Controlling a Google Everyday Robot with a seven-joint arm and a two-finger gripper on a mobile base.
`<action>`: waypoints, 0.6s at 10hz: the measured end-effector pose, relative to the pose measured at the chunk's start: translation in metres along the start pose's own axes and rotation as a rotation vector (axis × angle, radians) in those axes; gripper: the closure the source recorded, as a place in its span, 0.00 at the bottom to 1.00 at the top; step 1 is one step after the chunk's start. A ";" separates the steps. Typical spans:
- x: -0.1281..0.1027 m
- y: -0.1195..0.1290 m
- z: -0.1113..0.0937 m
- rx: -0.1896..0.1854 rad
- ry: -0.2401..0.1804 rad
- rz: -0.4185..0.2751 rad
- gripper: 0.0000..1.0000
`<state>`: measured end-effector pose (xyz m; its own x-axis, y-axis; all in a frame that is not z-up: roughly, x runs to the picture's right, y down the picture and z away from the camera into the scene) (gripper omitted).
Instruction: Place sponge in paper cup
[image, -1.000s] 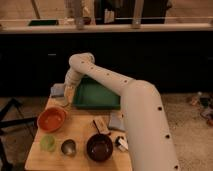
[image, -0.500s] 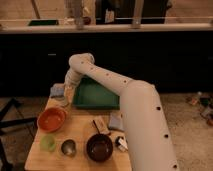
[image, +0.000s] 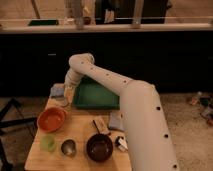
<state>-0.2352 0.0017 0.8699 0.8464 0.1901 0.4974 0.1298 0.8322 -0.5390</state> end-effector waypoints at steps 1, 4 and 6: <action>0.000 0.000 0.000 0.000 0.000 0.000 0.20; 0.000 0.000 0.000 0.000 0.000 0.000 0.20; 0.000 0.000 0.000 0.000 0.000 0.000 0.20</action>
<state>-0.2356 0.0018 0.8699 0.8463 0.1898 0.4977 0.1302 0.8322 -0.5389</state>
